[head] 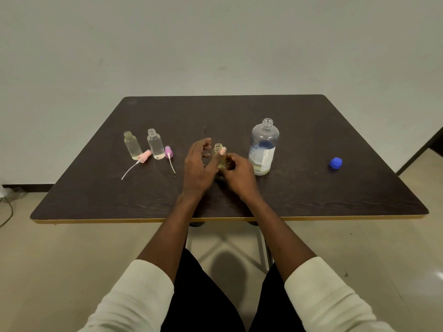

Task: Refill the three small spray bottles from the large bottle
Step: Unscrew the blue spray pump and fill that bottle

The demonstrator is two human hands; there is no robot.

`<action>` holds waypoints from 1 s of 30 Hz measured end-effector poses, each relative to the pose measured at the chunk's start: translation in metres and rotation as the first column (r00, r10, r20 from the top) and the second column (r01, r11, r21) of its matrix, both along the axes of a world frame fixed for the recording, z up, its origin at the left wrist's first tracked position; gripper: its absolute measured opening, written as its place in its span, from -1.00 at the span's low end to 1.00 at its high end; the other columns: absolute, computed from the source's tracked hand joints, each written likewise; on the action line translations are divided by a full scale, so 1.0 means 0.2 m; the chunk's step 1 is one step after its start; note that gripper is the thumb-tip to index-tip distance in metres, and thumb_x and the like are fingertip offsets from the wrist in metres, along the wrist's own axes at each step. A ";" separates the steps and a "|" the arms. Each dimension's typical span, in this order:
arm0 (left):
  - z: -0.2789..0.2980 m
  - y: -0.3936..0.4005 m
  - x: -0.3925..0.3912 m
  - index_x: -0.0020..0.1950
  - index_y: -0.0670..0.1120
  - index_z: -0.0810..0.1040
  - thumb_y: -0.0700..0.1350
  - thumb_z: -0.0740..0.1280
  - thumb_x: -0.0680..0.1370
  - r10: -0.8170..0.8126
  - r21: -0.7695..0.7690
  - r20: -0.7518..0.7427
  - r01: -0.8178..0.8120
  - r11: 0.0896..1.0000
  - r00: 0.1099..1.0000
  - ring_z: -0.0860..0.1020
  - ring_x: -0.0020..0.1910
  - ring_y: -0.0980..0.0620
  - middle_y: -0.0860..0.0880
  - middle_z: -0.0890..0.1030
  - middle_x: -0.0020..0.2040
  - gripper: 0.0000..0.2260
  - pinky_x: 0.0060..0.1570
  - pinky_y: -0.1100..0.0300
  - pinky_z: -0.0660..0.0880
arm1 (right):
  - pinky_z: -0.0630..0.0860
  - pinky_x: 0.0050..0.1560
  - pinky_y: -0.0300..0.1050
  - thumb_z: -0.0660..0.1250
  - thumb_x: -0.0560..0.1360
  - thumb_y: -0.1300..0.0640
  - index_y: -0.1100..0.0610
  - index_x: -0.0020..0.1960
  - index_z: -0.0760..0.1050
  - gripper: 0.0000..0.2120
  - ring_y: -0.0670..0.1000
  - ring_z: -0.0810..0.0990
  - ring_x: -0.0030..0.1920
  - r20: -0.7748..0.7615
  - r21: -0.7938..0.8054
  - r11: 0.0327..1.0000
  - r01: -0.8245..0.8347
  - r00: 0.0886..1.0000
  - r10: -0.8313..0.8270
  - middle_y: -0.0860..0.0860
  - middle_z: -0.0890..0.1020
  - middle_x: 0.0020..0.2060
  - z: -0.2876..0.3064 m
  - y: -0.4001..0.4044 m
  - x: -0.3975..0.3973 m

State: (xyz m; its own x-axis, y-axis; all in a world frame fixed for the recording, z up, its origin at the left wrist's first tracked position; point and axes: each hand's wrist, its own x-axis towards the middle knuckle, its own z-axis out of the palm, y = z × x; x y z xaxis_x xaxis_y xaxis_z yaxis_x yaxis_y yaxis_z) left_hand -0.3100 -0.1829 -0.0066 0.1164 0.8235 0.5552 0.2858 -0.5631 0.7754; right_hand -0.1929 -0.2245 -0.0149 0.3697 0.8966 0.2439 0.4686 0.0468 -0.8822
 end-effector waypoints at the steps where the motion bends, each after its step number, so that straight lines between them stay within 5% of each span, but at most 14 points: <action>1: -0.01 0.00 0.00 0.29 -0.15 0.54 -0.01 0.47 0.53 -0.021 0.004 -0.029 0.021 1.000 0.999 0.56 0.06 0.14 -0.01 0.59 0.13 -0.60 0.05 0.46 0.43 | 0.56 -0.22 -0.14 0.44 0.43 0.16 0.08 0.02 0.61 -0.84 -0.08 0.59 -0.26 0.004 -0.001 1.000 0.002 1.000 -0.002 -0.05 0.64 -0.25 0.00 0.00 0.00; 6: -0.03 0.02 0.01 0.26 -0.16 0.58 0.00 0.51 0.49 -0.058 0.001 -0.126 0.059 0.998 0.990 0.61 0.03 0.07 -0.04 0.66 0.08 -0.59 0.09 0.18 0.55 | 0.60 -0.17 -0.02 0.34 0.43 0.28 0.06 -0.04 0.62 -0.82 -0.05 0.63 -0.22 0.044 0.003 1.000 -0.005 0.999 0.005 -0.05 0.66 -0.25 0.01 -0.01 0.00; 11: -0.03 0.02 0.00 0.27 -0.14 0.57 -0.01 0.52 0.49 -0.056 -0.022 -0.156 0.054 0.998 0.986 0.61 0.01 0.10 -0.01 0.66 0.06 -0.58 0.02 0.40 0.49 | 0.62 -0.12 -0.05 0.40 0.41 0.29 0.04 -0.03 0.62 -0.79 -0.08 0.62 -0.16 0.053 0.004 1.000 0.024 0.998 -0.024 -0.07 0.66 -0.19 -0.01 -0.05 0.01; 16: -0.03 0.02 0.01 0.26 -0.12 0.54 0.02 0.55 0.44 -0.082 -0.080 -0.151 0.070 0.994 0.985 0.61 -0.01 0.10 0.04 0.64 0.03 -0.54 0.01 0.32 0.52 | 0.52 -0.21 -0.30 0.41 0.46 0.24 0.11 -0.15 0.59 -0.94 -0.12 0.57 -0.25 -0.001 0.216 0.955 0.204 0.978 -0.209 -0.07 0.61 -0.28 0.03 -0.17 0.01; 19: -0.02 0.01 0.01 0.20 -0.11 0.54 0.05 0.57 0.42 -0.098 -0.121 -0.132 0.082 0.989 0.986 0.62 -0.02 0.12 0.05 0.65 0.00 -0.54 -0.01 0.34 0.54 | 0.45 -0.26 -0.24 0.41 0.45 0.23 0.11 -0.18 0.50 -0.90 -0.08 0.50 -0.29 0.023 0.349 0.900 0.260 0.958 -0.285 -0.05 0.55 -0.30 0.05 -0.23 0.02; 24: -0.01 0.00 0.01 0.24 -0.06 0.54 0.06 0.56 0.43 -0.135 -0.129 -0.128 0.118 0.985 0.983 0.63 0.00 0.15 0.11 0.63 0.01 -0.55 0.03 0.33 0.55 | 0.49 -0.01 -0.05 0.53 0.32 0.06 0.18 0.09 0.34 -0.51 0.05 0.44 0.03 -0.020 0.468 0.741 0.482 0.844 -0.536 0.07 0.41 0.04 0.06 -0.23 0.05; 27: -0.02 0.01 0.00 0.27 -0.06 0.53 0.09 0.54 0.45 -0.134 -0.131 -0.141 0.115 0.985 0.981 0.64 0.01 0.13 0.07 0.65 0.03 -0.53 0.05 0.25 0.58 | 0.44 0.24 -0.03 0.57 0.28 -0.06 0.16 0.31 0.26 -0.23 0.04 0.39 0.24 -0.041 0.374 0.783 0.497 0.852 -0.521 0.08 0.37 0.25 0.09 -0.19 0.11; 30: -0.01 0.00 0.01 0.25 -0.07 0.51 0.11 0.53 0.44 -0.140 -0.157 -0.143 0.117 0.981 0.980 0.63 0.01 0.15 0.03 0.67 0.06 -0.52 0.03 0.29 0.56 | 0.41 0.24 -0.26 0.57 0.32 -0.04 0.10 0.39 0.25 -0.22 -0.06 0.40 0.26 -0.151 0.267 0.882 0.388 0.921 -0.360 0.00 0.40 0.29 0.14 -0.16 0.16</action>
